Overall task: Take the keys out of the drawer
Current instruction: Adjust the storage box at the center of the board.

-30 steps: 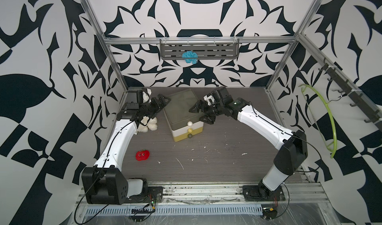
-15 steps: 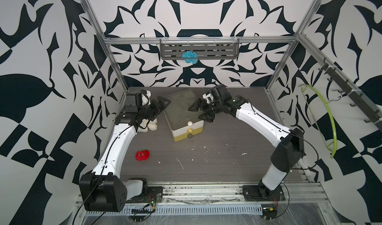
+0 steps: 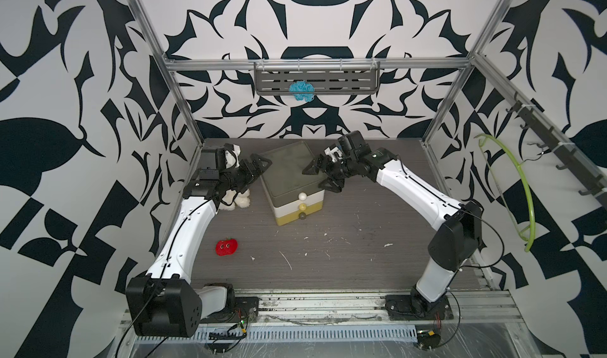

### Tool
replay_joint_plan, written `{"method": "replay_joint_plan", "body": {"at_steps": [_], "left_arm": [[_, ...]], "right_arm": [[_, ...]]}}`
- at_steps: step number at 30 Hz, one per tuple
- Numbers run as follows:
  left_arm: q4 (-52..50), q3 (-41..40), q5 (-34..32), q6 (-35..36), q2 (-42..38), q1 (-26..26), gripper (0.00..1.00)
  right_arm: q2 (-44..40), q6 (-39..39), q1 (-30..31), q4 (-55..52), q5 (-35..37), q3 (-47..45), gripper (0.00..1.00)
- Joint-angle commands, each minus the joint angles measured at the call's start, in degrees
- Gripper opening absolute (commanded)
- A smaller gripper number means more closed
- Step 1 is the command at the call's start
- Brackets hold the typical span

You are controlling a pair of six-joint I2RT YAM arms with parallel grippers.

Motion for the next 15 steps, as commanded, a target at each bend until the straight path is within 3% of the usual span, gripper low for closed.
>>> {"method": "replay_joint_plan", "body": {"at_steps": [1,15], "left_arm": [[-1.07,-1.18,0.98,-0.11,-1.13,-0.08,0.99],[-1.1,-2.73,0.67,-0.34,-2.06,-0.08,0.99]], "right_arm": [[0.8,-2.86,-1.76,5.35,3.09,3.86,0.9],[5.65,-4.3,-3.95,4.71,1.77,10.29,0.9]]}}
